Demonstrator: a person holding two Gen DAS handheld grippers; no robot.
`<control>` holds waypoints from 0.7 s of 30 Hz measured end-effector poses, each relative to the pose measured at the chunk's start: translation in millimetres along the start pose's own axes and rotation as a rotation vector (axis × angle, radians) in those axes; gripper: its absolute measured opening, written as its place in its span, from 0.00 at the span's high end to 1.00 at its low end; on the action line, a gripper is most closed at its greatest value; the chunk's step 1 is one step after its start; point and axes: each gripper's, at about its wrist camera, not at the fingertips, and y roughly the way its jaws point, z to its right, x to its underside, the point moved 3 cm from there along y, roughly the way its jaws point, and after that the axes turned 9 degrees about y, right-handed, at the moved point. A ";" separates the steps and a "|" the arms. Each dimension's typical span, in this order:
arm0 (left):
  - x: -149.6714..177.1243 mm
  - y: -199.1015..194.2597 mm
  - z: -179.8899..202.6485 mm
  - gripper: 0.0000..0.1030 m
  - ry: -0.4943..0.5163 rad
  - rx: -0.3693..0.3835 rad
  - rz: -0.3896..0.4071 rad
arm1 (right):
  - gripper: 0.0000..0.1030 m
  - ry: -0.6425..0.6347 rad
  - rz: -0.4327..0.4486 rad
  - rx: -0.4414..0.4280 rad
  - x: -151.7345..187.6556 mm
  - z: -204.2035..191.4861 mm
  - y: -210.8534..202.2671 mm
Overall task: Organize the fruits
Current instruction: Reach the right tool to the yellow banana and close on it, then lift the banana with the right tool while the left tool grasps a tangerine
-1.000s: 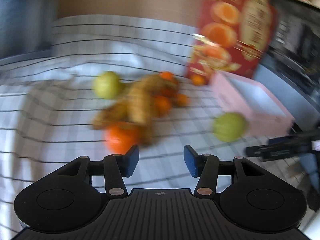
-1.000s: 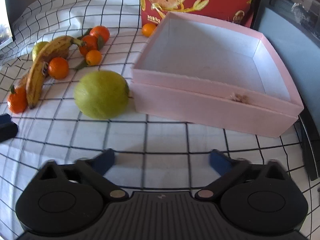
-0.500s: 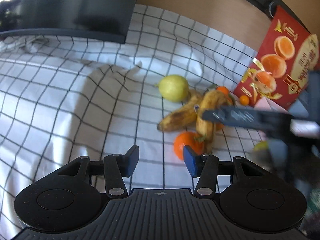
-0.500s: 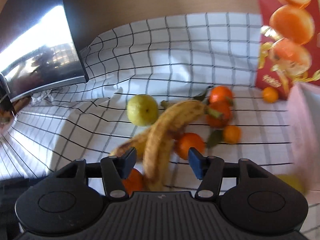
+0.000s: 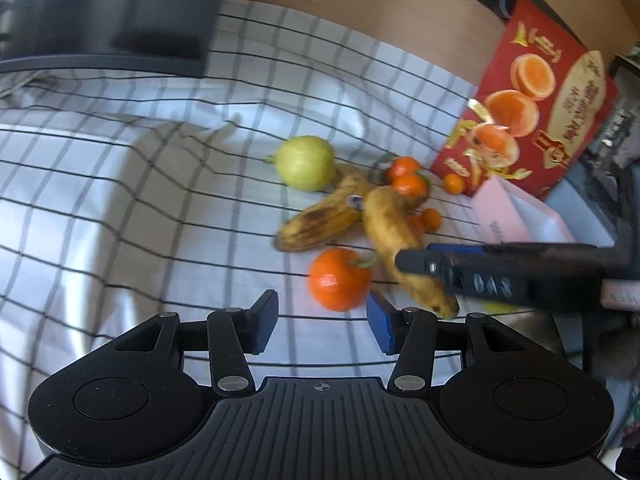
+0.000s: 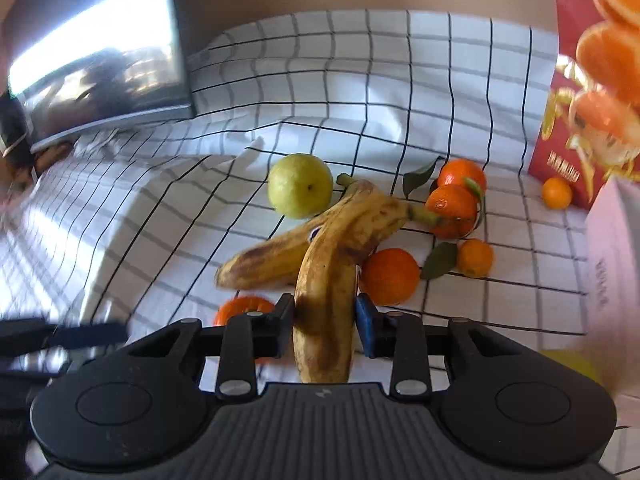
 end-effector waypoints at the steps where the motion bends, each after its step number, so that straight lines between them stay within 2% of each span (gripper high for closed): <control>1: -0.6 1.5 3.3 0.48 0.008 0.017 0.001 | 0.69 -0.010 0.001 -0.004 3.7 -0.3 -6.8; 3: -2.0 6.0 10.0 0.48 0.027 0.046 -0.003 | 0.70 -0.022 -0.011 0.003 13.9 0.7 -16.5; 4: -2.5 8.1 12.3 0.48 0.032 0.050 -0.005 | 0.77 -0.024 -0.024 0.007 19.2 1.6 -18.6; 5: -3.1 10.4 14.6 0.48 0.035 0.051 -0.006 | 0.91 -0.031 -0.032 0.010 23.4 2.0 -19.4; 9: -9.5 12.1 14.1 0.48 0.012 0.041 0.008 | 0.91 -0.028 -0.029 0.015 25.7 5.6 -21.5; 12: -12.2 7.3 8.2 0.48 -0.001 0.009 0.025 | 0.90 0.008 -0.001 -0.029 16.8 8.0 -27.1; 16: -8.0 -0.7 -3.2 0.48 -0.025 -0.025 0.022 | 0.76 -0.019 -0.012 -0.018 11.4 2.0 -14.9; 18: -2.9 -5.6 -9.3 0.48 -0.034 -0.042 0.015 | 0.76 -0.051 -0.031 -0.010 12.5 -1.5 -3.9; 21: 4.8 -13.3 -18.9 0.48 -0.042 -0.070 0.005 | 0.70 -0.140 -0.002 0.028 13.1 -8.6 4.2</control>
